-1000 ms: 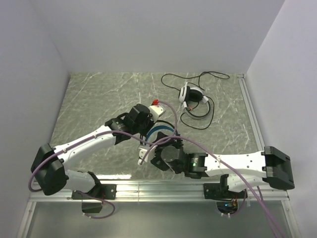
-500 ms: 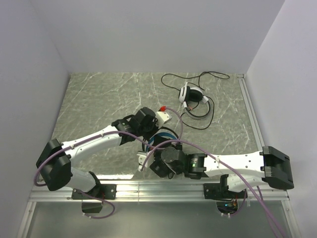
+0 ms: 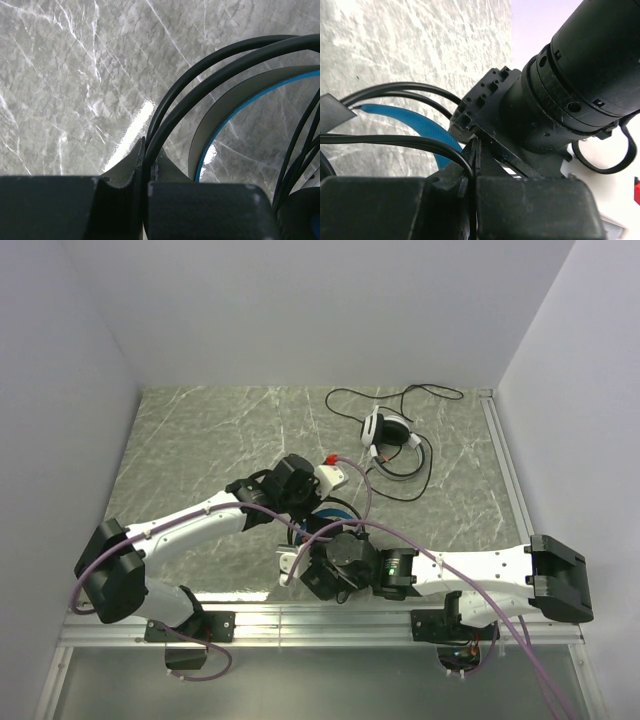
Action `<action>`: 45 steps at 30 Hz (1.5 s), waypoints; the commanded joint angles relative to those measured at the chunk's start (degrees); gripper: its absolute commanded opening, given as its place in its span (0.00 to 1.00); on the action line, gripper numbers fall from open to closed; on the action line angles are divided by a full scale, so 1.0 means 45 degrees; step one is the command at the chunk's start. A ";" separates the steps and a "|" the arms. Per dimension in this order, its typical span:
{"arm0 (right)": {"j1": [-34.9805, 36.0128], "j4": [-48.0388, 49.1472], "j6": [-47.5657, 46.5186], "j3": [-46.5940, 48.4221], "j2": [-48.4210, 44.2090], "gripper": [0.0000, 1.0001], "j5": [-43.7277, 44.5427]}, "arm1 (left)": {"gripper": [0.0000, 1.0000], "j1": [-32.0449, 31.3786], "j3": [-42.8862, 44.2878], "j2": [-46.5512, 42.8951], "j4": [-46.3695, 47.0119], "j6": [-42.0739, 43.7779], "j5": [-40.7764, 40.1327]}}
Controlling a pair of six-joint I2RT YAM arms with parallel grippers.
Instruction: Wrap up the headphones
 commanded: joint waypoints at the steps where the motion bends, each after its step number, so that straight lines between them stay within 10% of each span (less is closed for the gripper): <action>1: -0.0238 0.2458 0.0245 0.0197 -0.0358 0.00 -0.0803 | 0.00 -0.0256 0.0516 -0.0683 0.0811 -0.0081 0.1808; 45: 0.0191 0.3087 0.0929 0.0781 -0.0045 0.00 -0.2388 | 0.00 -0.0042 0.1610 0.0371 0.0792 0.0466 0.4759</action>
